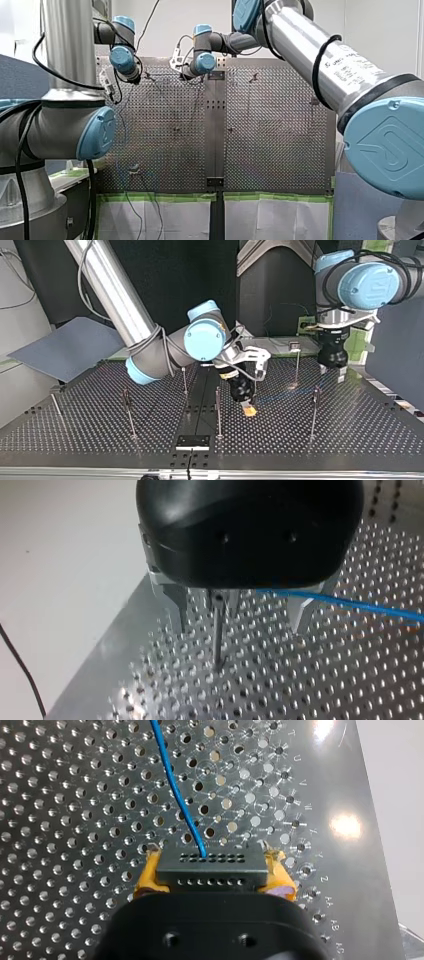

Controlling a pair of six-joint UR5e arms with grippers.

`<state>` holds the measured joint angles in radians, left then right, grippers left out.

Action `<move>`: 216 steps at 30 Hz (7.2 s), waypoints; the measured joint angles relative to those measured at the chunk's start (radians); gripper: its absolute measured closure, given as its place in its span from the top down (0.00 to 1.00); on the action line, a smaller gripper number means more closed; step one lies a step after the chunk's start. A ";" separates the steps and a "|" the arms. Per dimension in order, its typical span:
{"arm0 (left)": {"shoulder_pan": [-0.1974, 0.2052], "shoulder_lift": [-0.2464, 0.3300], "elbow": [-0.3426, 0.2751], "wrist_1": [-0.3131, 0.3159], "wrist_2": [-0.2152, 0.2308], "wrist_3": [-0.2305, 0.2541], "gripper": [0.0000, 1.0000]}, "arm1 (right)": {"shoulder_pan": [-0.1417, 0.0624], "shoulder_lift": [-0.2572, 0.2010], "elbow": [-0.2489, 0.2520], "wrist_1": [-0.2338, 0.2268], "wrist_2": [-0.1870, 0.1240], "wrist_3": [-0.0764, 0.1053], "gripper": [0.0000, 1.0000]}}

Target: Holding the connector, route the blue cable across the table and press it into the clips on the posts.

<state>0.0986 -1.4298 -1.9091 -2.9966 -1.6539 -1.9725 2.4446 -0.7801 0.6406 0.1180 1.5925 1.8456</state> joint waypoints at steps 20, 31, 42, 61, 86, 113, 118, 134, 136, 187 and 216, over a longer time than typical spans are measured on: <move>-0.031 0.032 0.007 -0.028 0.166 0.074 1.00 | -0.003 0.000 0.000 0.000 0.001 0.001 0.00; -0.063 -0.012 0.074 0.039 0.226 0.080 1.00 | -0.003 0.000 0.000 -0.001 0.001 0.003 0.00; -0.082 -0.108 0.156 0.038 0.167 0.119 1.00 | -0.003 0.000 0.000 -0.002 0.001 0.005 0.00; -0.093 -0.181 0.180 0.086 0.168 0.132 1.00 | -0.003 0.001 0.000 -0.003 0.002 0.008 0.00; -0.114 -0.215 0.185 0.072 0.103 0.137 0.02 | -0.002 0.001 0.000 0.001 0.000 0.018 0.00; -0.135 -0.139 -0.009 0.136 -0.029 0.134 0.02 | 0.011 -0.007 0.115 0.015 -0.002 0.024 0.00; -0.147 -0.177 -0.053 0.153 -0.031 0.149 0.02 | 0.010 -0.009 0.157 0.014 -0.002 0.019 0.00; -0.179 -0.248 -0.179 0.211 -0.030 0.141 0.02 | 0.002 -0.011 0.304 0.010 0.004 -0.045 0.00; -0.186 -0.262 -0.181 0.225 -0.027 0.140 0.02 | 0.002 -0.011 0.323 0.010 0.004 -0.050 0.00; -0.196 -0.483 -0.109 0.455 0.001 0.067 0.02 | -0.060 -0.029 0.566 -0.146 -0.028 -0.061 0.00; -0.179 -0.534 -0.050 0.485 0.024 0.043 0.02 | -0.119 -0.028 0.565 -0.153 -0.079 -0.060 0.00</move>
<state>-0.0801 -1.9635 -1.9590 -2.5117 -1.6297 -1.9296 2.3261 -0.8081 1.2060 -0.0354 1.5136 1.7856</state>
